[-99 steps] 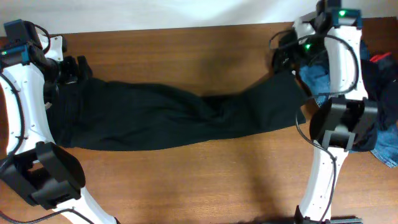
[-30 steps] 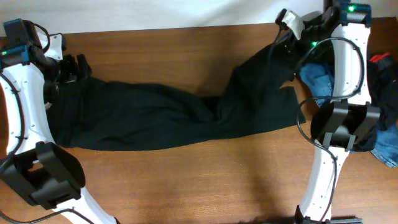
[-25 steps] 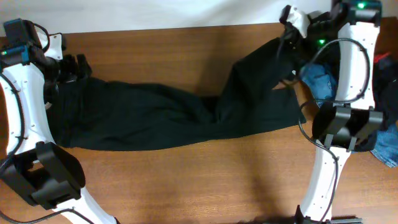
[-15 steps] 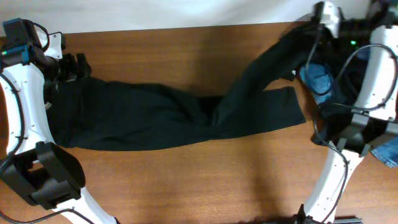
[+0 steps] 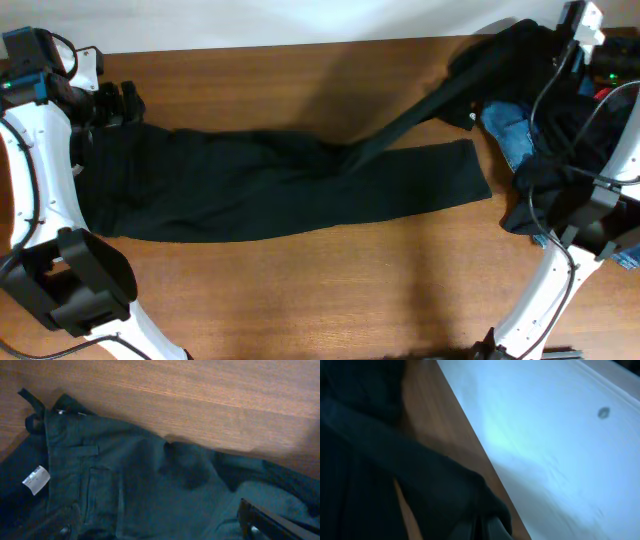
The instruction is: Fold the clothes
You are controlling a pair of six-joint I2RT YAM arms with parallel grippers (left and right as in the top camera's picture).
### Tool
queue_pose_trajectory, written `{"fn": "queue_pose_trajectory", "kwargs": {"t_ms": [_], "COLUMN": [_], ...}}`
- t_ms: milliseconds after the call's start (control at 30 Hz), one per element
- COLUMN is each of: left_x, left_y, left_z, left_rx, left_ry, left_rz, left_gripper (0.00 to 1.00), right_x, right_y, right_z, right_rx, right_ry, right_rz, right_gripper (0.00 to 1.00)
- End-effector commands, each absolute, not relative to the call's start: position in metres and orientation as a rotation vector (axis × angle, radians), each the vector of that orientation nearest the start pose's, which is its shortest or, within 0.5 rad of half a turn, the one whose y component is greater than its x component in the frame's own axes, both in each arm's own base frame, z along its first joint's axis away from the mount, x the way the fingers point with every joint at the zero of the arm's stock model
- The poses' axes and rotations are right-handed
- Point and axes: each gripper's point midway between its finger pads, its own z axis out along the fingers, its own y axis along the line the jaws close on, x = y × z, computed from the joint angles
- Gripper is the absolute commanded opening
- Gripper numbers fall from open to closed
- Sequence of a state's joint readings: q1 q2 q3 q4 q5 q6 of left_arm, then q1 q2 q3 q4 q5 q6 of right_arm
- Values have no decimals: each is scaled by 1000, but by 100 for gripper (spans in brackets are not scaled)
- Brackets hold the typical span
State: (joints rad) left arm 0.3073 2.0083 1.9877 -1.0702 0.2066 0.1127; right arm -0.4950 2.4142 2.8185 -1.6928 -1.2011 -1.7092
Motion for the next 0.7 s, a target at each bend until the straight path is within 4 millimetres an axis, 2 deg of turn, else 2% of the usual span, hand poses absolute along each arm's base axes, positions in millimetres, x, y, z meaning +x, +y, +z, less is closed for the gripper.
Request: {"fn": "queue_pose_trajectory", "kwargs": {"t_ms": [0, 133, 400, 567, 600, 633, 667], "left_x": [480, 482, 484, 485, 486, 487, 488], "left_y": [115, 115, 116, 116, 116, 117, 117], "left_z": [210, 211, 213, 214, 214, 215, 216], "left_rx": [-157, -155, -153, -152, -150, -149, -148], "left_ry": [2573, 2564, 2555, 2550, 2544, 2539, 2534], "left_rz": [-128, -124, -121, -119, -117, -116, -114], "left_gripper": [99, 99, 100, 99, 99, 99, 99], "right_x": [469, 468, 462, 461, 461, 460, 461], "right_y": [-82, -91, -102, -115, -117, -117, -117], "right_z": [327, 322, 337, 325, 325, 327, 329], "right_rx": [-1292, -1296, -1200, -1194, -1190, -1185, -1180], "right_ry": [1469, 1505, 1488, 1586, 1591, 1581, 1566], "right_rz": [262, 239, 278, 251, 246, 251, 254], "right_gripper": [4, 4, 4, 4, 15, 44, 66]}}
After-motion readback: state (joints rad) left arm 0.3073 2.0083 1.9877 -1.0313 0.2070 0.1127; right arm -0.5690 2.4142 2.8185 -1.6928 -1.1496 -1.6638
